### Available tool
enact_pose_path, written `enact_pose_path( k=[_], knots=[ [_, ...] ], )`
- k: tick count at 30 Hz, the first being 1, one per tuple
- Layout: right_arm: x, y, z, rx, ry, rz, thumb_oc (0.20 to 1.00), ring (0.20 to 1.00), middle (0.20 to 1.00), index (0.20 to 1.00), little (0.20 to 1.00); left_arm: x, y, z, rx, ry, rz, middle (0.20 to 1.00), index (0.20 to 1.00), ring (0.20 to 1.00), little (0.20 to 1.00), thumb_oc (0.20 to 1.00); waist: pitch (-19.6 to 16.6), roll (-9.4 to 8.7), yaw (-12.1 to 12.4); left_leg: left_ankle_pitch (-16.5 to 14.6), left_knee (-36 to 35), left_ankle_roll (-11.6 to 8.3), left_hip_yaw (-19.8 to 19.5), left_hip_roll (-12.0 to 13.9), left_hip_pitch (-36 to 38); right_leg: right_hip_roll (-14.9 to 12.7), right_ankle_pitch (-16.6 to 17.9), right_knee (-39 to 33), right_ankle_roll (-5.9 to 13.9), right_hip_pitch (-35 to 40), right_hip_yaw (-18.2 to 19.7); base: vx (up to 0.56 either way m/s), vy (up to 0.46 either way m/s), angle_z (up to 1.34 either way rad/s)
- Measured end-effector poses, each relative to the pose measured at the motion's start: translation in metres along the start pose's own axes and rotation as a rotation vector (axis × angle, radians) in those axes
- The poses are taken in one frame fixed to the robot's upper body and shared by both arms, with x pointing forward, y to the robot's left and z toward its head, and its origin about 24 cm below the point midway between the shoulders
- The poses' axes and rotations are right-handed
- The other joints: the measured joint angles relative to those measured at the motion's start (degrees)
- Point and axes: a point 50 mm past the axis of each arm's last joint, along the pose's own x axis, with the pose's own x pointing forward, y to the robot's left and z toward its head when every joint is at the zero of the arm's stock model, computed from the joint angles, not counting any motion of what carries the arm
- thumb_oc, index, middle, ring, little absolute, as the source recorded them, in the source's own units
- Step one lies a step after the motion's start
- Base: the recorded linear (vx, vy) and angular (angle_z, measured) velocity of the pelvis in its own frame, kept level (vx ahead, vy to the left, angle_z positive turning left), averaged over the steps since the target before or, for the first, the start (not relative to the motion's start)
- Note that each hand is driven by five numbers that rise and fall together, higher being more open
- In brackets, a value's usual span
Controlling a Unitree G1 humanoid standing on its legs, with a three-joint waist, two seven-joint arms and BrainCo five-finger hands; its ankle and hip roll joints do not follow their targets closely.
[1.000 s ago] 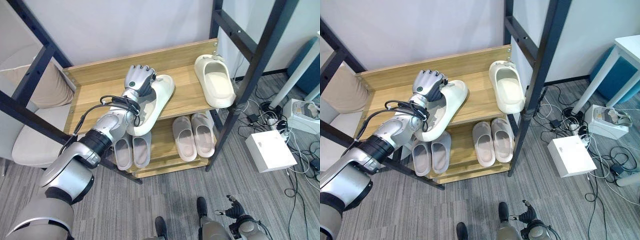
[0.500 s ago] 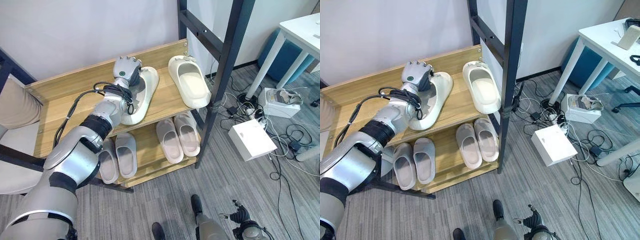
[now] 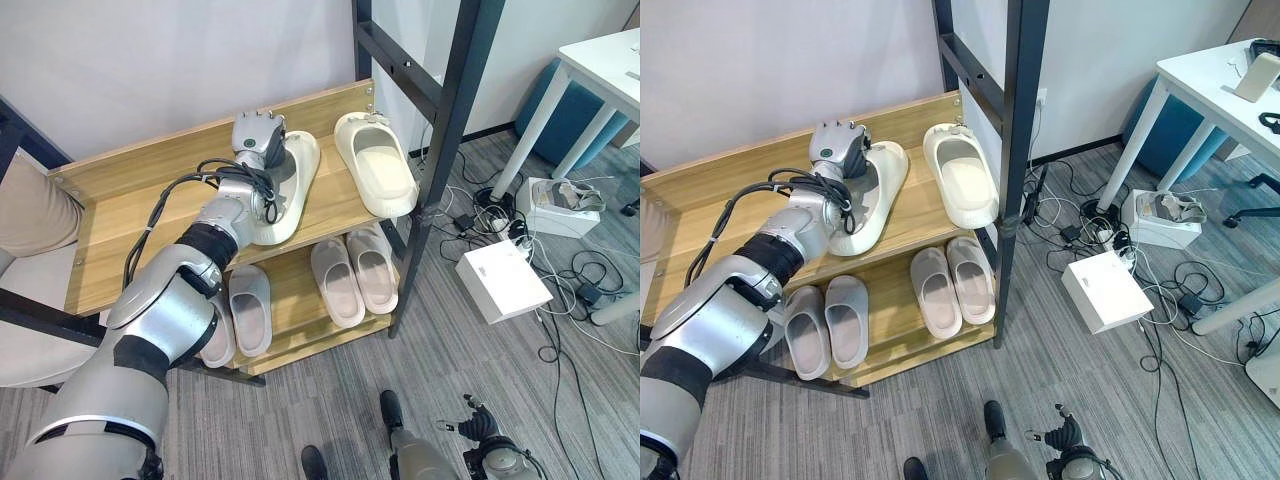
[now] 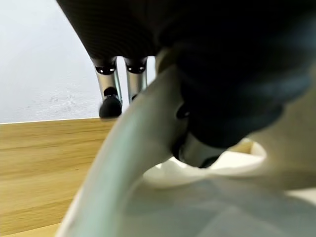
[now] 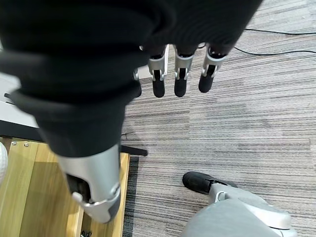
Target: Arrange the slippers neatly on the shoe rack.
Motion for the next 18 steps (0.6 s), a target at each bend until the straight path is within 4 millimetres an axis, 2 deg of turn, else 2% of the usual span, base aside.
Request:
enact_pose_path(
  k=[2,7,9,10,14,18],
  knots=[
    [0.0,0.0,-0.001,-0.001,0.004,0.001,1.0,1.0,1.0,1.0,1.0,0.001,0.003,0.01,-0.051,-0.034,0.001,1.0,1.0,1.0,1.0,1.0,0.1,0.15,0.1,0.0,0.0,0.01,-0.8,0.1,0.6,0.0,0.3,0.0,-0.52,1.0,-0.7,-0.01,-0.009,0.19],
    [-0.001,0.0,-0.003,-0.003,0.013,0.005,1.0,1.0,1.0,1.0,1.0,0.001,0.021,0.04,-0.133,-0.169,0.054,1.0,1.0,1.0,1.0,1.0,0.3,0.62,1.8,0.2,0.0,-0.15,-2.7,0.3,1.2,-0.1,-1.0,-0.2,-0.29,2.6,-2.7,-0.02,-0.013,0.23],
    [0.002,-0.003,0.002,-0.007,0.006,0.003,1.0,1.0,1.0,1.0,1.0,-0.001,0.025,0.049,-0.157,-0.213,0.056,1.0,1.0,1.0,1.0,1.0,0.5,1.69,2.6,0.2,0.0,-0.2,-4.2,0.4,1.6,-0.2,-1.4,-0.2,-0.32,3.8,-3.9,-0.04,-0.011,0.26],
    [0.004,-0.004,0.007,-0.007,-0.005,0.002,1.0,1.0,1.0,1.0,1.0,-0.002,0.026,0.05,-0.157,-0.219,0.052,1.0,1.0,1.0,1.0,1.0,0.5,2.08,3.6,0.3,0.0,-0.25,-4.5,0.4,1.6,-0.2,-1.4,-0.2,-0.33,3.9,-4.2,-0.05,-0.002,0.16],
    [0.005,-0.004,0.009,-0.009,-0.006,0.014,1.0,1.0,1.0,1.0,1.0,-0.004,0.022,0.047,-0.165,-0.212,0.032,1.0,1.0,1.0,1.0,1.0,0.5,2.64,4.0,0.5,0.0,-0.48,-5.6,0.6,1.6,-0.1,-1.5,-0.2,-0.53,4.5,-5.3,-0.03,-0.003,0.15],
    [0.004,-0.004,0.006,-0.011,0.004,0.021,1.0,1.0,1.0,1.0,1.0,-0.022,0.034,0.037,-0.282,-0.237,0.097,1.0,1.0,1.0,1.0,1.0,0.8,3.06,4.8,0.8,0.0,-0.64,-6.2,0.8,1.8,0.0,-1.7,-0.2,-0.75,5.0,-6.0,-0.01,0.003,0.08]
  ],
)
